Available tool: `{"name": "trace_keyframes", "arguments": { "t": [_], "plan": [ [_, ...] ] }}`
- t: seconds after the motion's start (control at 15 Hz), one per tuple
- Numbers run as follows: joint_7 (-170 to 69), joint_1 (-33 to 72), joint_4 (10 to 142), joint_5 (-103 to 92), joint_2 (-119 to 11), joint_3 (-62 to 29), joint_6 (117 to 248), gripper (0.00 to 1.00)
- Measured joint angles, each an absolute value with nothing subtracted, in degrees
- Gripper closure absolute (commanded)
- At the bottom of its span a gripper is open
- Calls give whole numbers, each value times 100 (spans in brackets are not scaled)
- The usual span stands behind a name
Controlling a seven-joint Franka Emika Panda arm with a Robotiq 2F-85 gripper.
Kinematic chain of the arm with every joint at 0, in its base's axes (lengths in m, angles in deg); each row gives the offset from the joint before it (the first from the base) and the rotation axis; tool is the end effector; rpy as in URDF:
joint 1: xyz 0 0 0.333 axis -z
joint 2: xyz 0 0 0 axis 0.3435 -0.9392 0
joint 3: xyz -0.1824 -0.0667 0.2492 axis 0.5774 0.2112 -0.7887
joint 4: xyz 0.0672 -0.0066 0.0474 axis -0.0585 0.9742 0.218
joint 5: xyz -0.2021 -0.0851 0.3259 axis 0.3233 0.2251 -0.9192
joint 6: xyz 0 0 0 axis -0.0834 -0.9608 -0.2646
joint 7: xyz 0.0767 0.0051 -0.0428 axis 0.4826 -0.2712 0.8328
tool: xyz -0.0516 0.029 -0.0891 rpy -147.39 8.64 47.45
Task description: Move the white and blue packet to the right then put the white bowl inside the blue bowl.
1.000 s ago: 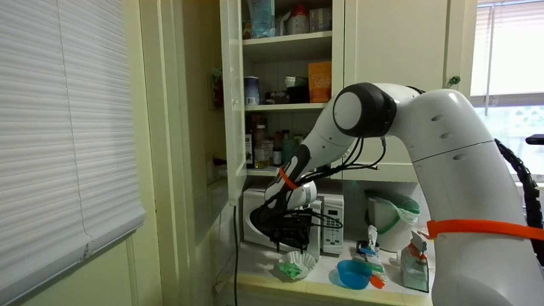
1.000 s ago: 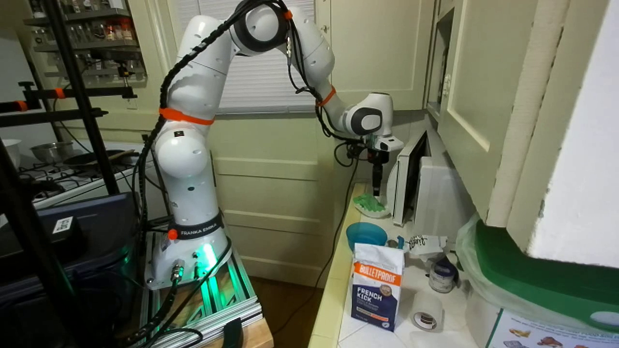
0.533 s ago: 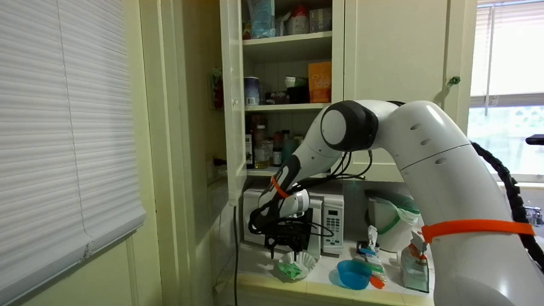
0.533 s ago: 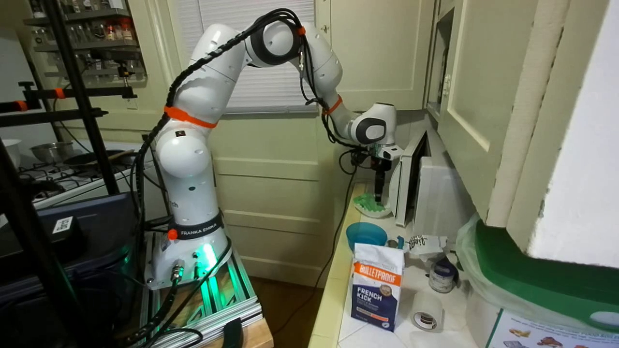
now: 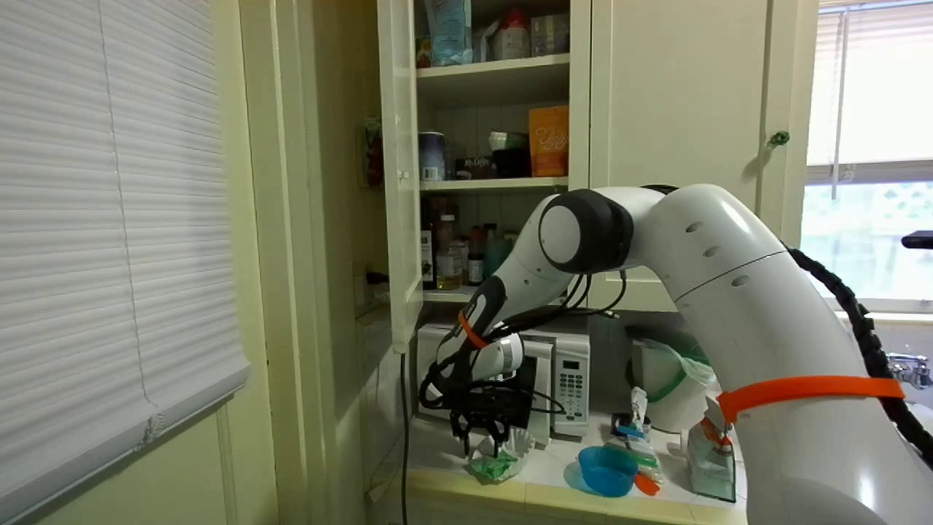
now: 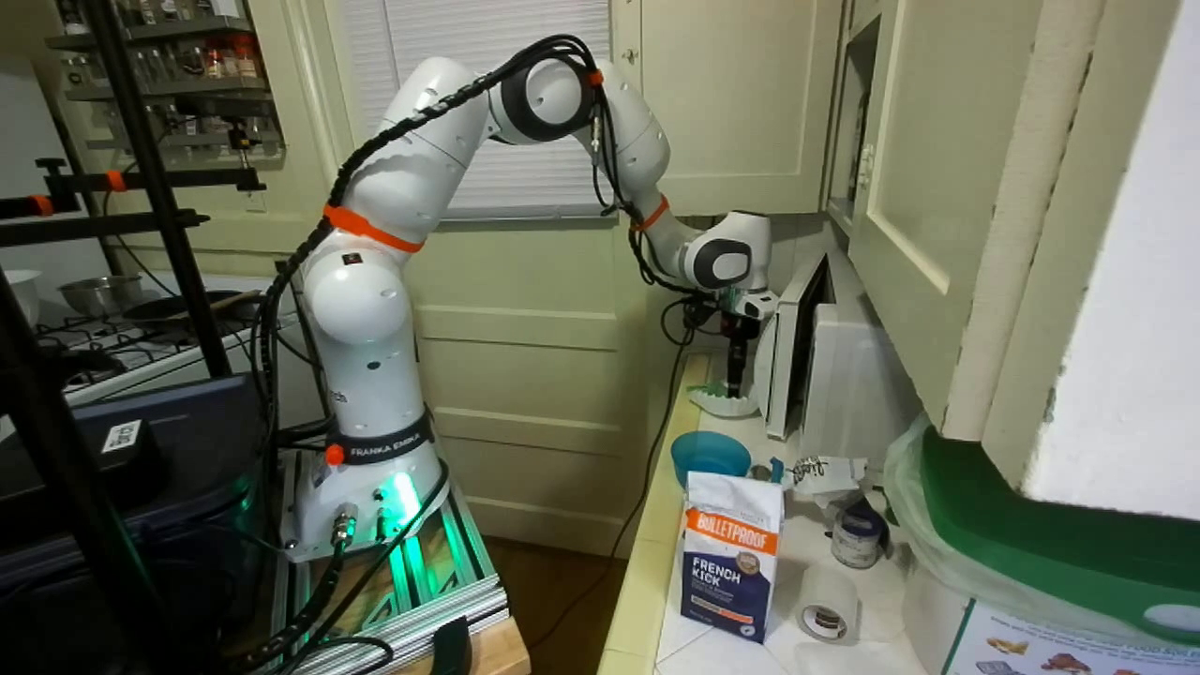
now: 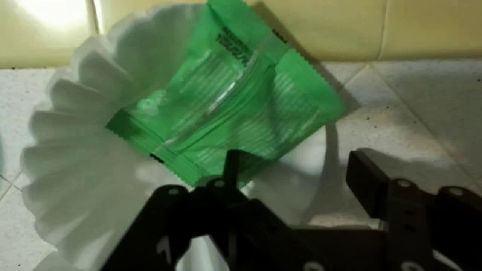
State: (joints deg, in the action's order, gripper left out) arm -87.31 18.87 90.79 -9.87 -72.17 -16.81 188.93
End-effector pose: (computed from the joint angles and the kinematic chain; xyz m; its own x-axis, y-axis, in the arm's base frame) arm 0.6365 -0.0285 0.1920 0.7114 -0.7027 0.0123 -0.7028 -0.7110 0.0226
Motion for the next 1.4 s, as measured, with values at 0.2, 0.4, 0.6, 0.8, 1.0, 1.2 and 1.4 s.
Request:
{"name": "trace_keyframes", "arguments": {
  "t": [0.2, 0.4, 0.6, 0.8, 1.0, 1.2, 1.4],
  "plan": [
    [-8735, 1832, 8983, -987, -7226, -1590, 18731, 81],
    [-8738, 1812, 8911, -987, -7226, -1543, 18658, 99],
    [-8738, 1797, 8875, -987, -7233, -1527, 18572, 100],
    [-8738, 1795, 8855, -987, -7234, -1527, 18477, 100],
    [-8738, 1795, 8850, -1006, -7223, -1527, 18414, 100],
    [-8737, 1795, 8851, -1038, -7161, -1527, 18288, 100],
    [-8737, 1795, 8854, -1043, -7055, -1527, 18238, 100]
  ]
}}
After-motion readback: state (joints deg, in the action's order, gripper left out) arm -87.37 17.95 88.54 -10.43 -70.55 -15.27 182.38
